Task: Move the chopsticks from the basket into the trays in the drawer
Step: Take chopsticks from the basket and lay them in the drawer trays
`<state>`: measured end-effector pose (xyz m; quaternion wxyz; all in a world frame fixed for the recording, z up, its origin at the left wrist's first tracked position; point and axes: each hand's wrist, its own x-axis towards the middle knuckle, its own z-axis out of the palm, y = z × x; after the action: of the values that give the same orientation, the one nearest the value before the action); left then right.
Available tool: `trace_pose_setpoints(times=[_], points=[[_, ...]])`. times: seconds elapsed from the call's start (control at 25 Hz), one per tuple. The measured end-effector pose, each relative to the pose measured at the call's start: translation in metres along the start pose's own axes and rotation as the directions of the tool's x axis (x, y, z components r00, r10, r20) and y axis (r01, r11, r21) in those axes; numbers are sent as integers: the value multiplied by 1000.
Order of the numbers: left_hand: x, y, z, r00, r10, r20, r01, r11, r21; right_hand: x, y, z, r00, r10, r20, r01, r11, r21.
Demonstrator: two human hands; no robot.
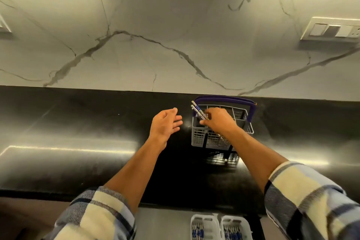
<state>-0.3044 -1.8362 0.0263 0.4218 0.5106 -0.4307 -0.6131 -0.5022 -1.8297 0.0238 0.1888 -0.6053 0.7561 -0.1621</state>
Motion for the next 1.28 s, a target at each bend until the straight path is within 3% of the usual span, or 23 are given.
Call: trace_pose_setpoints(times=[0.12,0.36,0.48,0.56,0.72,0.88,1.0,1.28], points=[[7,-2,-6,1000,-4,6,3,1000,17,13,11,6,998,-11,56,11,1000,0],[4,-8,0,996,-35,84,25,992,122,14,17,3,999,-48,-15,49,997,58],[-3,3,11,989,44,144,-68,984,165,2,8,-14,989,-107,-102,117,988,102],[-7,17,19,968,168,188,-202,963,178,-11,-3,-34,975,-145,-166,171,973,156],[-23,74,40,823,495,281,-544,828,136,-38,-27,-85,923,-230,-308,295,938,185],[-54,141,64,632,699,334,-773,595,218,-66,-48,-132,883,-246,-400,349,913,210],[-75,167,73,535,769,350,-845,485,227,-87,-59,-154,866,-242,-437,366,903,226],[-114,174,90,416,833,366,-908,360,212,-134,-66,-173,841,-264,-472,393,898,198]])
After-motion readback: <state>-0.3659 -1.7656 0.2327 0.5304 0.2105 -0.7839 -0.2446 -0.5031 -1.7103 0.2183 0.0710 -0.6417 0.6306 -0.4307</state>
